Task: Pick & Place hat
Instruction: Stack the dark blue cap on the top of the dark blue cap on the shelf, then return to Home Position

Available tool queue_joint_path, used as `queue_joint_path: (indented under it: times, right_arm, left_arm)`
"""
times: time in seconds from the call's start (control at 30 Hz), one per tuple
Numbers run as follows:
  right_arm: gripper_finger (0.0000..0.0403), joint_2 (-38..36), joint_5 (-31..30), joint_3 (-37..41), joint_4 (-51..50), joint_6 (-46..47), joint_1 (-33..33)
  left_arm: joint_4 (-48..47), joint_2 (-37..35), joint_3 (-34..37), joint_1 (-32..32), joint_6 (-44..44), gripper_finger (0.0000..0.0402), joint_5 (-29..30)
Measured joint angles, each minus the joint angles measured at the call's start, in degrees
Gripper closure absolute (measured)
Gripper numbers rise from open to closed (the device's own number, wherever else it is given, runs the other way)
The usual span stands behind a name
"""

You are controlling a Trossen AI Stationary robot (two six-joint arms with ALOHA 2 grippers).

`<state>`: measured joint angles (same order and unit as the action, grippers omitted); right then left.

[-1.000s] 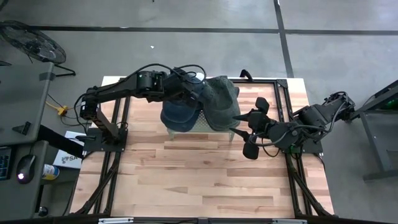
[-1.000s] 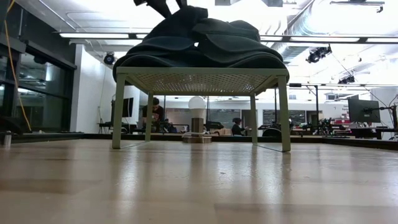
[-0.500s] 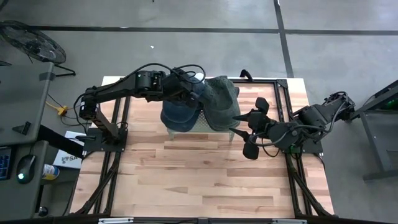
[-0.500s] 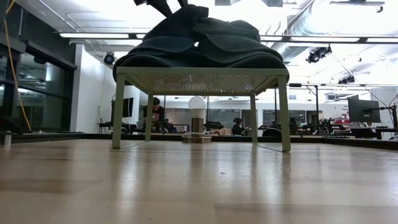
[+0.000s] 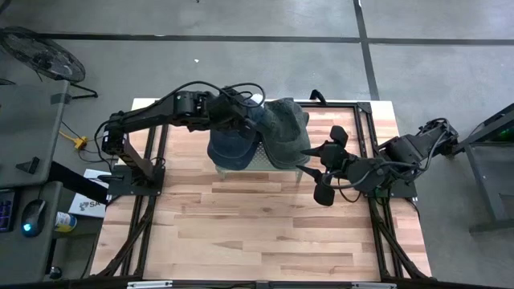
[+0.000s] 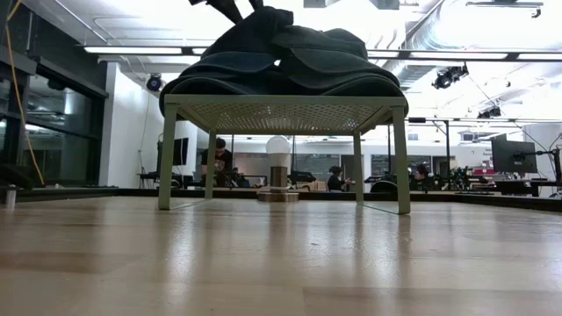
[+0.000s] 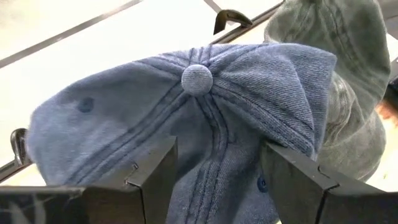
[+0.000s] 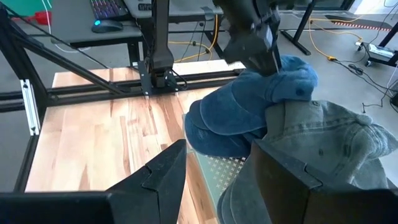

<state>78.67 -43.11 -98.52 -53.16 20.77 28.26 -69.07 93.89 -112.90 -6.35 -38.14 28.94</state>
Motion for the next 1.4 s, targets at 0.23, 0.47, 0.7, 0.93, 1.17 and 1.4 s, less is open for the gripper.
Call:
queue_joint_path:
  times: [0.23,0.47,0.7,0.93,1.17,1.4]
  right_arm:
    - [0.0228,0.0,0.0,0.0,-1.5,1.3,0.0]
    - [0.0228,0.0,0.0,0.0,-1.5,1.7,0.0]
    - [0.0228,0.0,0.0,0.0,-1.5,1.8,0.0]
    - [0.0229,0.0,3.3,0.0,-1.9,1.8,0.0]
    - [0.023,-0.3,3.0,0.0,-8.9,3.6,0.1]
    - [0.0233,-0.3,-3.8,0.0,-18.5,9.5,4.6]
  left_arm:
    - [0.1,-1.9,0.0,0.0,-0.9,0.0179,0.6]
    - [-0.8,-3.5,0.0,0.0,-1.1,0.0179,0.1]
    - [-2.0,-4.5,0.0,0.0,-1.1,0.0179,0.3]
    - [-5.2,-5.8,0.0,0.6,0.6,0.0179,0.2]
    - [-9.1,-8.9,0.0,7.9,5.6,0.0179,7.8]
    - [-13.6,-11.2,3.5,21.0,7.8,0.0179,17.4]
